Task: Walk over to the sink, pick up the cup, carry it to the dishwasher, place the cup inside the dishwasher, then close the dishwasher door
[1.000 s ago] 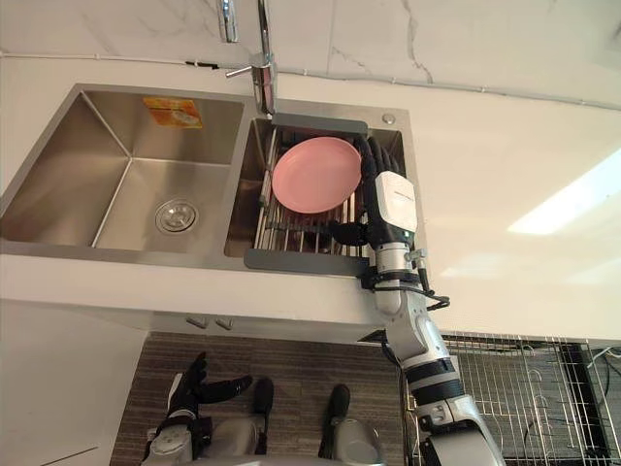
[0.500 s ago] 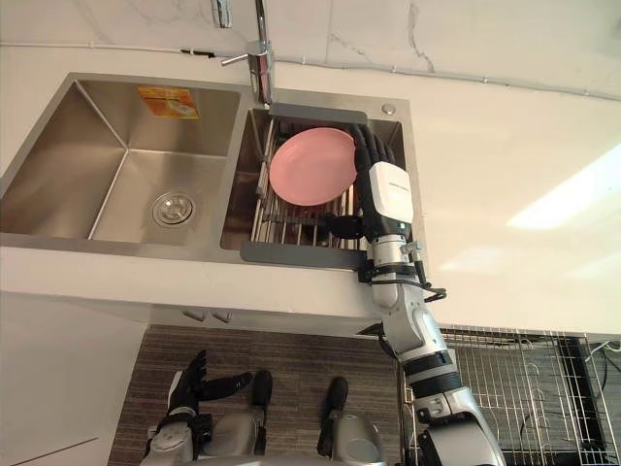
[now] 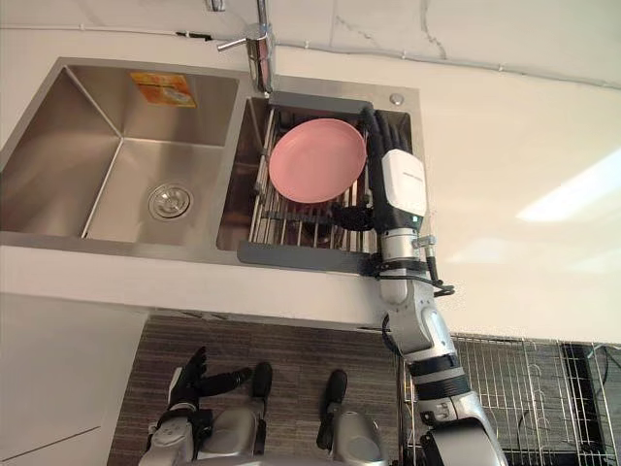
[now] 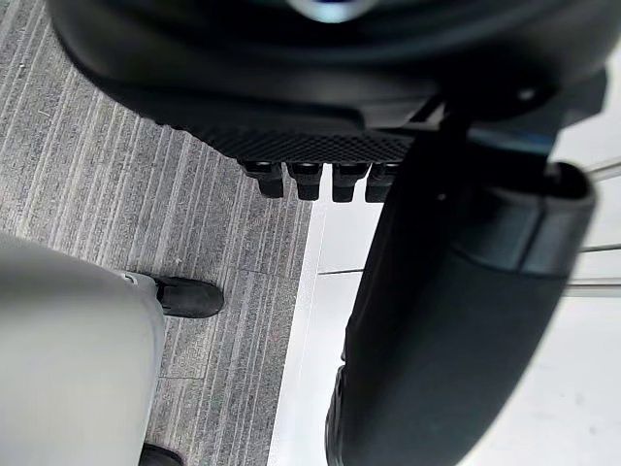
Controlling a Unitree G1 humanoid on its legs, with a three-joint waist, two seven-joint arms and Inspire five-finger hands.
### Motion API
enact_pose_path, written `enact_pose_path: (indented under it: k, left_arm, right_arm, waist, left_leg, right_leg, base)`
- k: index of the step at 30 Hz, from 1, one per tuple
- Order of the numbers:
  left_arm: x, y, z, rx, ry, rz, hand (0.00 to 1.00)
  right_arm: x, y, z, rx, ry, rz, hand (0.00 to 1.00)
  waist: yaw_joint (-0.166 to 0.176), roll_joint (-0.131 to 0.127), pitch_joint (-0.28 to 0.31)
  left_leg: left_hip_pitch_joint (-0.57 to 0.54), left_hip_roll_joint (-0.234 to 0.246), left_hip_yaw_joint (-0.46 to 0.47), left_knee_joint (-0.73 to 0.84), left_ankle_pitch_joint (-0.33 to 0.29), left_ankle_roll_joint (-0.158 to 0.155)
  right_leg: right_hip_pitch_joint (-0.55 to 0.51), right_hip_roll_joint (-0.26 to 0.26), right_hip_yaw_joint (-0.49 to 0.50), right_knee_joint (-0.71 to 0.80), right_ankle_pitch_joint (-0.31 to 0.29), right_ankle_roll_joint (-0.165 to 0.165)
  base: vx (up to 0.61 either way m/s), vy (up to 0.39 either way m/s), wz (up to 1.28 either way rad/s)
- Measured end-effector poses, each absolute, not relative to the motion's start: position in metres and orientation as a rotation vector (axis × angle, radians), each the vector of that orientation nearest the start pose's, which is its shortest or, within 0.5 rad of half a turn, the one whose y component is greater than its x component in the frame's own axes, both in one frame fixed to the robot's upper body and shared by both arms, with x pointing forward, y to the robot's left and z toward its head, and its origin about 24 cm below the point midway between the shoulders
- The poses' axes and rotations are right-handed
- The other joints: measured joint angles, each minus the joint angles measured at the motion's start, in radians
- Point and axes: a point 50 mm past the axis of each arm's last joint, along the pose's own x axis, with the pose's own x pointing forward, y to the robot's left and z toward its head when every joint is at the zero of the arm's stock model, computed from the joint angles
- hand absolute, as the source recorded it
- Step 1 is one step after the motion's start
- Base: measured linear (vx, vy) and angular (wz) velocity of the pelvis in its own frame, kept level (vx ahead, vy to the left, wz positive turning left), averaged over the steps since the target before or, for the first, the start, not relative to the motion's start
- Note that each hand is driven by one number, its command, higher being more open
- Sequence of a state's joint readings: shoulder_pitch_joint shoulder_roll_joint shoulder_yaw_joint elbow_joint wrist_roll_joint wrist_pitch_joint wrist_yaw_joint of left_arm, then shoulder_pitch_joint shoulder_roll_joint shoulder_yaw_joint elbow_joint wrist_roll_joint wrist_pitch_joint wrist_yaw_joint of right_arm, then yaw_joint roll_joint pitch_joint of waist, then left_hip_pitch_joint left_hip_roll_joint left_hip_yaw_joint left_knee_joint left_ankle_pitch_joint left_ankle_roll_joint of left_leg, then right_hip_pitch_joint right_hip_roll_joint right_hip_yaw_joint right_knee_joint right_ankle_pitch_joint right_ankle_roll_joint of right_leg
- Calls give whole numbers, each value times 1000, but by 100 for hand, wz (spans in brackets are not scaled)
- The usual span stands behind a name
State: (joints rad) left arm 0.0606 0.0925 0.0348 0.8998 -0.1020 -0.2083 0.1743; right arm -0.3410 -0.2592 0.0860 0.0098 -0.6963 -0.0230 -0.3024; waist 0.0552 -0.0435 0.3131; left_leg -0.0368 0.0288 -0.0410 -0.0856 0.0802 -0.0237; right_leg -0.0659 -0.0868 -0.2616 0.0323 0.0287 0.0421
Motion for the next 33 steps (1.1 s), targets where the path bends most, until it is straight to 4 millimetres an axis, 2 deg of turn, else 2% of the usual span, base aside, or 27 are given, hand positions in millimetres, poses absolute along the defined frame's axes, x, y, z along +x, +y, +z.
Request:
enact_pose_path:
  k: [9, 20, 25, 33]
  left_arm:
    - [147, 205, -129, 44, 743, 317, 100]
    - [146, 208, -129, 23, 744, 342, 100]
    - [146, 209, -129, 20, 741, 345, 100]
    - [148, 212, -127, 19, 727, 353, 100]
  right_arm:
    - [303, -161, 151, -879, -517, -197, 100]
    - [303, -163, 150, -947, -523, -144, 100]
    - [310, -160, 147, -980, -508, -115, 100]
    - [324, -158, 156, -1019, -518, -131, 100]
  waist:
    - [-2, -17, 9]
    - [0, -24, 11]
    - [3, -29, 11]
    - [9, -46, 14]
  left_leg:
    - [15, 2, 10, 0, -11, 0]
    - [14, 2, 10, 0, -14, 1]
    - [13, 2, 9, 0, -14, 1]
    - [2, 1, 7, 0, -13, 1]
  right_leg:
    - [13, 2, 13, -5, 0, 1]
    - [12, 2, 14, -4, -1, 1]
    - [11, 3, 13, -5, -1, 1]
    - [1, 2, 12, -4, -1, 1]
  base:
    - [35, 1, -3]
    - [0, 0, 0]
    - [0, 0, 0]
    - [0, 0, 0]
